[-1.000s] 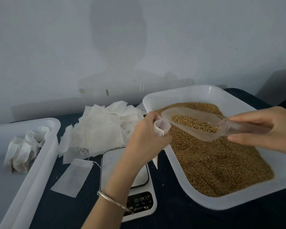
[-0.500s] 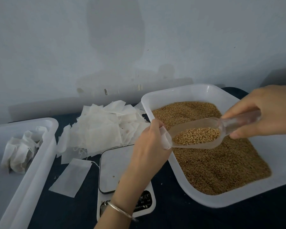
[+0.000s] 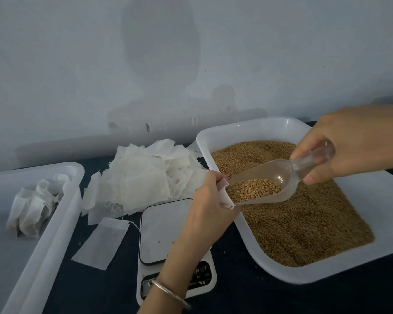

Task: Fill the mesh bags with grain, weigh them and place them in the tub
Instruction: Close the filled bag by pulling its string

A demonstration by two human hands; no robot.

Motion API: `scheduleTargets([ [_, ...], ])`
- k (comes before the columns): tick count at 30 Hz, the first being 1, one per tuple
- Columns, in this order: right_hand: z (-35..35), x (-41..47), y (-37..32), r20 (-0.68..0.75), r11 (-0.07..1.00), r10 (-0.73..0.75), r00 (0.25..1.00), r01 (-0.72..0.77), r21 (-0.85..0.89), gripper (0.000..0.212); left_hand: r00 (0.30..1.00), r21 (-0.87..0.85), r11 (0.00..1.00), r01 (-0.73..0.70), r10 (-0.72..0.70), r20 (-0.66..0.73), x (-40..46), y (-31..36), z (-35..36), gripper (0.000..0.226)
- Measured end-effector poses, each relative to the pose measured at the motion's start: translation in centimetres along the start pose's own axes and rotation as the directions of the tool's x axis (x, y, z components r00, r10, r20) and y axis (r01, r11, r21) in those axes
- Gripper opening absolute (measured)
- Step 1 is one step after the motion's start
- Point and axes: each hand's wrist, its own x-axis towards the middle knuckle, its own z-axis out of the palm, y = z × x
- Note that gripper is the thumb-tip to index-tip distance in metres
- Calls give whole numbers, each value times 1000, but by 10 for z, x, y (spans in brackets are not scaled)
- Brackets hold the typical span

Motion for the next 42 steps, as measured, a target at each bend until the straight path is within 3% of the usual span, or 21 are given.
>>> scheduleTargets([
  [6, -1, -2, 2, 16, 1000, 5, 1000, -5, -13, 42, 1000, -38, 999, -4, 4, -5, -2, -2, 3, 37],
  [12, 4, -1, -3, 72, 991, -7, 997, 16, -133, 18, 997, 36, 997, -71, 70, 23, -4, 0, 5, 38],
  [20, -1, -2, -6, 85, 990, 11, 996, 1, -141, 23, 1000, -31, 999, -24, 25, 16, -5, -3, 6, 37],
  [23, -3, -3, -8, 70, 990, 14, 997, -4, -139, 35, 1000, -55, 998, -14, 15, 15, -5, -5, 7, 35],
  [33, -5, -4, -6, 86, 990, 23, 996, -11, -140, 31, 1000, -130, 992, -8, 12, 24, -6, -5, 8, 32],
  [38, -4, -5, -2, 50, 996, 30, 998, -26, -85, 49, 1000, -134, 991, -11, 14, 20, -7, -4, 7, 32],
  [42, 1, -6, 3, 33, 1000, -10, 999, 11, -18, 45, 1000, -174, 985, 12, -10, 14, -8, -4, 7, 31],
])
